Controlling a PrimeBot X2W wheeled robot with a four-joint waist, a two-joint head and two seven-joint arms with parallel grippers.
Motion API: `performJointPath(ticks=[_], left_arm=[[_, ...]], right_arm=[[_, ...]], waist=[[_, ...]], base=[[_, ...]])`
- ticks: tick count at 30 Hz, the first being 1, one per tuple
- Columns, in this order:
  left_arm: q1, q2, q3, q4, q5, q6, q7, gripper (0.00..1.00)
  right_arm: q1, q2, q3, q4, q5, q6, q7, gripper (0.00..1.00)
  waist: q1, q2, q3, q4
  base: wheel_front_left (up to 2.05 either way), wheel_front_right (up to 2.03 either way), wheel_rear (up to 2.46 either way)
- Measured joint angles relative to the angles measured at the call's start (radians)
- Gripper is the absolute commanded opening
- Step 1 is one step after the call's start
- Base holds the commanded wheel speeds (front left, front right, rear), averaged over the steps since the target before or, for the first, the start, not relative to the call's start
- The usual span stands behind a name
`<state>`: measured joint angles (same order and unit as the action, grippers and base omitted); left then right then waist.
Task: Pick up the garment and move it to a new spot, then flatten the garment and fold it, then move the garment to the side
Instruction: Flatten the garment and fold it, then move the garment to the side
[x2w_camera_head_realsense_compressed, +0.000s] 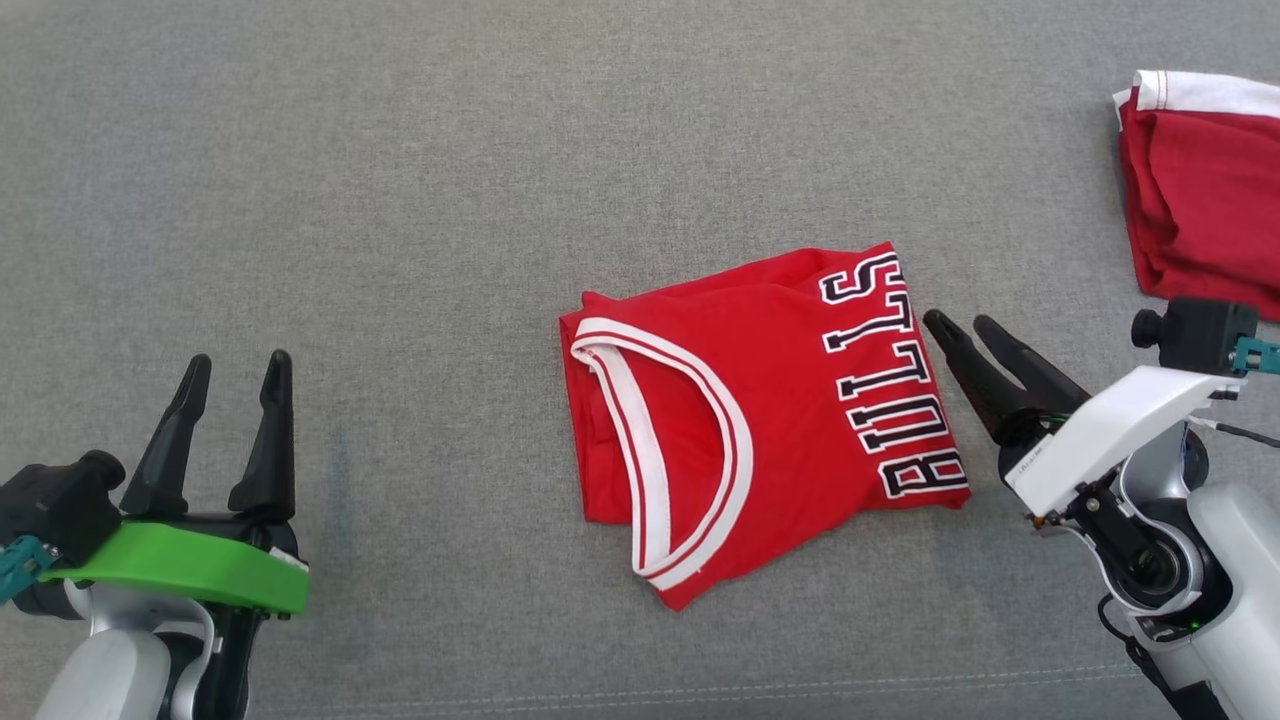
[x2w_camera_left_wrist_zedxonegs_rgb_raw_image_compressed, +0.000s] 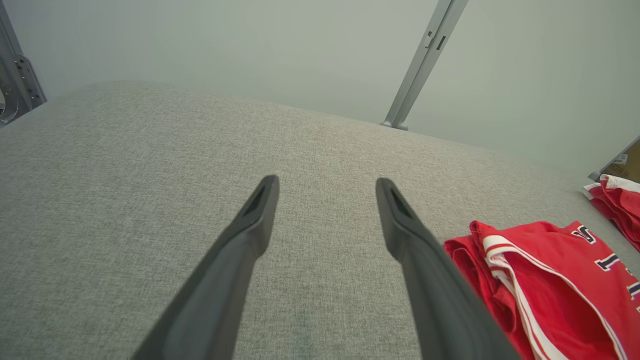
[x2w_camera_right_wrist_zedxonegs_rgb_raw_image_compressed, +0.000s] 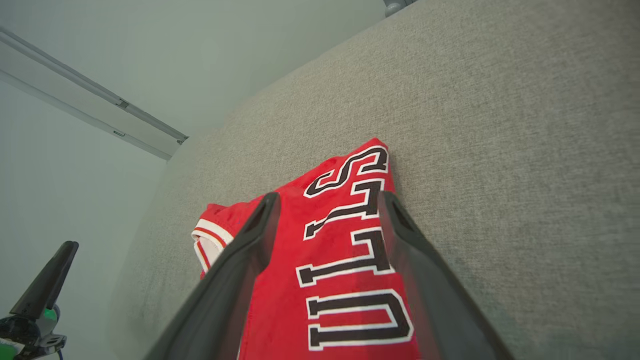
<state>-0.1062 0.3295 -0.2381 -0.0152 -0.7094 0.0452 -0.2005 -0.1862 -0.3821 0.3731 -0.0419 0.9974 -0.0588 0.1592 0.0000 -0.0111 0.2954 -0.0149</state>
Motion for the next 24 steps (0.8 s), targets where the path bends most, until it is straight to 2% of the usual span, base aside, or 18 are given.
performJointPath(ticks=[10,24], left_arm=[[-0.001,-0.003,-0.021,-0.019,0.000,0.000,0.002,1.00],[-0.023,-0.031,-0.034,0.000,0.000,-0.001,0.006,1.00]], right_arm=[[0.015,-0.046,-0.036,0.076,0.042,0.022,0.009,1.00],[-0.035,-0.035,-0.035,0.206,0.130,0.077,0.086,1.00]], waist=[[0.0000,0.0000,0.030,0.022],[0.0000,0.0000,0.059,0.103]], base=[[0.00,0.00,0.00],[0.00,0.00,0.00]])
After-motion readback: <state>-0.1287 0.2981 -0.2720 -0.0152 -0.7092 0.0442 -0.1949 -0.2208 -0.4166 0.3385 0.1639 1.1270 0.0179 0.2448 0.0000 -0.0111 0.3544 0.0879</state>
